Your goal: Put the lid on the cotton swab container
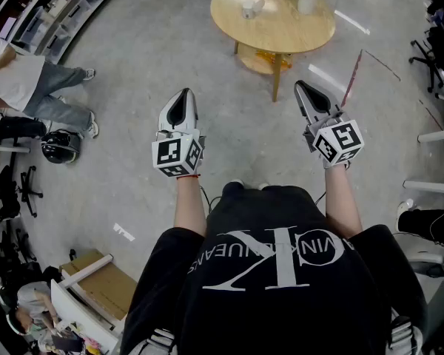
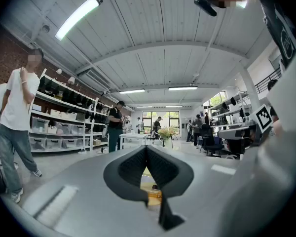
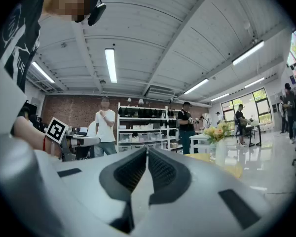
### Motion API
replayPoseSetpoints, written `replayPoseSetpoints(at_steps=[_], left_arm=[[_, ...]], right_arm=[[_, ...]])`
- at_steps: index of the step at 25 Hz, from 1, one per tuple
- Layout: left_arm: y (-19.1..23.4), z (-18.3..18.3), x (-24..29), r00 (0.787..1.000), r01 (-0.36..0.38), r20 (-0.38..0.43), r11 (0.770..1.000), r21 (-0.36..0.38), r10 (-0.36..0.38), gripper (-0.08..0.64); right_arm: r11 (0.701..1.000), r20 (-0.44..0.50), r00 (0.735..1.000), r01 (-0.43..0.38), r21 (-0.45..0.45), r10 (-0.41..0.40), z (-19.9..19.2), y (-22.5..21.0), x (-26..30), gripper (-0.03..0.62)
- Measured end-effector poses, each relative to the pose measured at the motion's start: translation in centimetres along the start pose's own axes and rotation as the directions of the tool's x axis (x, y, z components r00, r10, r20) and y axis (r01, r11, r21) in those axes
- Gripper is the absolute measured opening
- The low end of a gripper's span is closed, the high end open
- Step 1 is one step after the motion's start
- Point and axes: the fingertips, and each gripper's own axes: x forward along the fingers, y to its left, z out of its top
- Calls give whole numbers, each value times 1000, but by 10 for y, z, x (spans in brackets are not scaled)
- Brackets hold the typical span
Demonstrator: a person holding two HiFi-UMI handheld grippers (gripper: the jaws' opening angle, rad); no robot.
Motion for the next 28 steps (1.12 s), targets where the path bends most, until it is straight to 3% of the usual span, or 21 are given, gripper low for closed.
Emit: replayPoseSetpoints(at_steps=[18, 19, 20, 21, 22, 28], left_arm=[[-25, -1, 26, 1000, 22, 16, 999, -26, -22, 15], [-27, -1, 27, 999, 26, 21, 999, -34, -25, 24], [-29, -1, 30, 999, 30, 22, 999, -38, -29, 86], [-31, -3, 32, 999, 33, 18, 999, -39, -33, 182], [-32, -6, 35, 999, 35, 11, 999, -36, -35, 229], [-29, -21, 66, 1000, 15, 9, 998, -66, -15, 230]], right_arm=[[999, 10, 1000, -1, 42, 0, -9, -30, -2, 25], [999, 10, 1000, 5, 49, -6, -10, -34, -2, 25], [998, 10, 1000, 12, 56, -12, -11, -37, -2, 30], [998, 10, 1000, 16, 64, -17, -13, -40, -1, 64], [997, 10, 1000, 17, 73, -18, -15, -43, 0, 122], [996, -6, 1000, 18, 86, -18, -29, -74, 11, 153]])
